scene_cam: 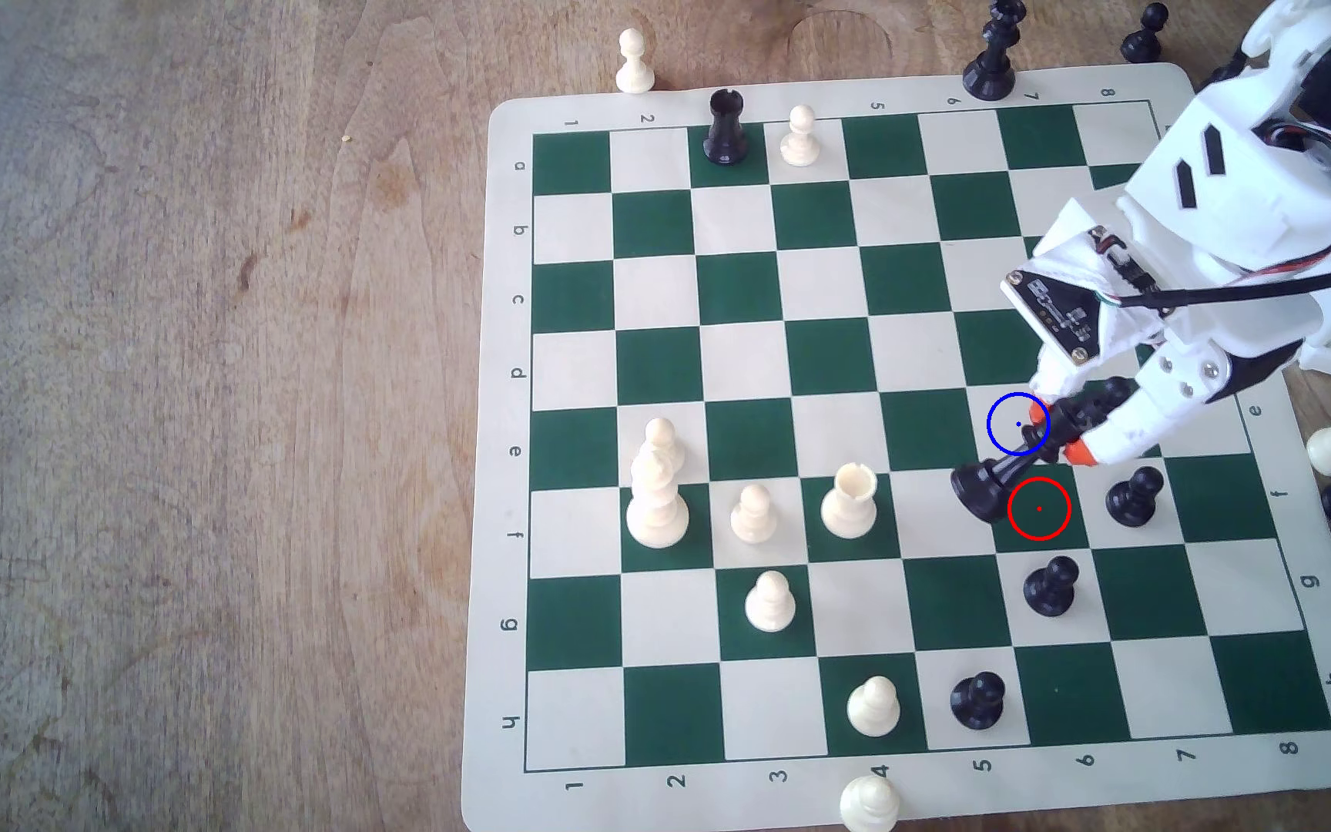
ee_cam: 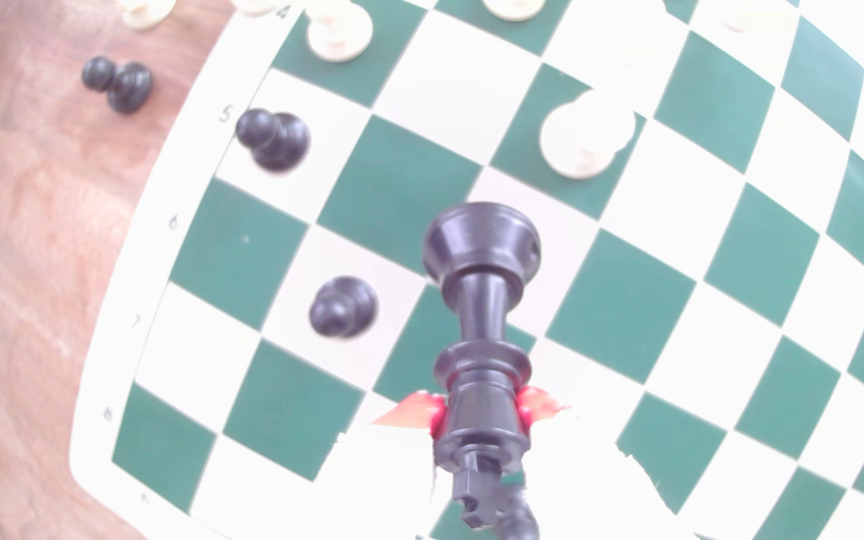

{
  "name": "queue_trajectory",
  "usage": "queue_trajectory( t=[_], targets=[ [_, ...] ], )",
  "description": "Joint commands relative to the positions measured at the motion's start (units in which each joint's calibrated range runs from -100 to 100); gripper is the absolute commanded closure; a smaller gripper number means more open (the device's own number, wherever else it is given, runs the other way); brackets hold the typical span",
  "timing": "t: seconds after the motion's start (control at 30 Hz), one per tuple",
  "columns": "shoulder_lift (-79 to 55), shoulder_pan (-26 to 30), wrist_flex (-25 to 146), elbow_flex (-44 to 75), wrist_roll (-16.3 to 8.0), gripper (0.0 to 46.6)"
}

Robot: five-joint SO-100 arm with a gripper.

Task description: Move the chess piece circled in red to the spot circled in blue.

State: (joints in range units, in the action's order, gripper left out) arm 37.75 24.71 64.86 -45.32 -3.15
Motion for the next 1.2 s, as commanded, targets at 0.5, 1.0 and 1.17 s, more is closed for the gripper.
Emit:
queue_trajectory(
  t=[0.5, 1.0, 1.17],
  targets=[
    [-13.38, -9.96, 11.31, 10.33, 13.09, 46.4],
    [-19.58, -10.2, 12.54, 11.32, 14.26, 46.4],
    [-19.66, -9.8, 13.03, 11.14, 14.16, 46.4]
  ],
)
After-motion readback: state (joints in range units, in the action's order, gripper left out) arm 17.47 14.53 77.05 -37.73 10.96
